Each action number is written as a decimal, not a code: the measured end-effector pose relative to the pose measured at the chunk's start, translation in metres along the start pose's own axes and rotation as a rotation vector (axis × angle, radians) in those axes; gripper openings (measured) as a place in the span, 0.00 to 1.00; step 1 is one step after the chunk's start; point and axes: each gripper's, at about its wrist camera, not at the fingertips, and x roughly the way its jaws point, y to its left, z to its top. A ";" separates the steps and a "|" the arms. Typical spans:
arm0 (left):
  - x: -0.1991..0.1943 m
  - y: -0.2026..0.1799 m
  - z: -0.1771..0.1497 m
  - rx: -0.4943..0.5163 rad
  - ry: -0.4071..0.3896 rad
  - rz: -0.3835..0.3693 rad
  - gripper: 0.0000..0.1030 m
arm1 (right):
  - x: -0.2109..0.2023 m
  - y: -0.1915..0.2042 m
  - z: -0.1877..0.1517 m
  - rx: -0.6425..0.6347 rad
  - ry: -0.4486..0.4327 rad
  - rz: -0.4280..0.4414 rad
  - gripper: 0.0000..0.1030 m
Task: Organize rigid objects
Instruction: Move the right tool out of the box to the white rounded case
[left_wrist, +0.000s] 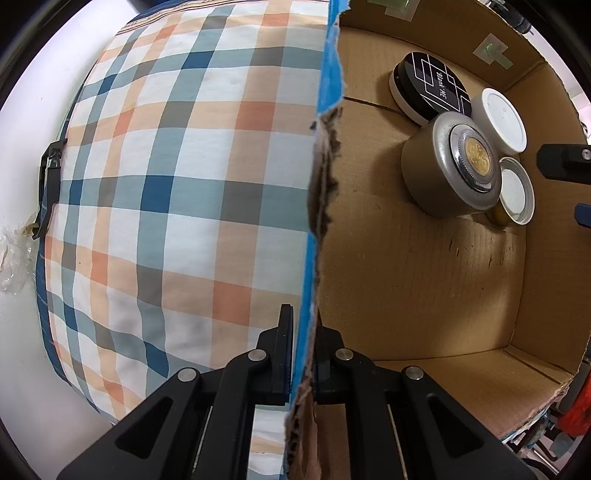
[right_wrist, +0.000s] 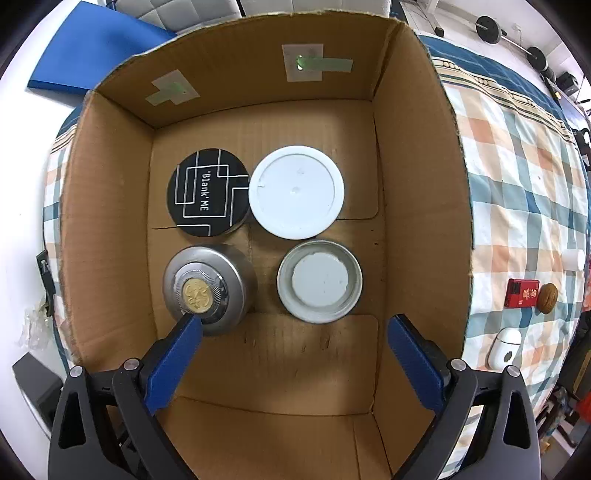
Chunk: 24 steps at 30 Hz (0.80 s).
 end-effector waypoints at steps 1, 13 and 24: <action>0.000 0.000 0.000 0.001 0.000 0.001 0.05 | -0.002 0.000 -0.002 0.003 0.001 0.002 1.00; -0.003 -0.004 0.002 0.007 -0.005 0.006 0.05 | -0.058 -0.004 -0.036 -0.028 -0.095 0.020 1.00; -0.005 -0.005 0.001 0.014 -0.009 0.011 0.05 | -0.113 0.001 -0.075 -0.048 -0.180 0.035 1.00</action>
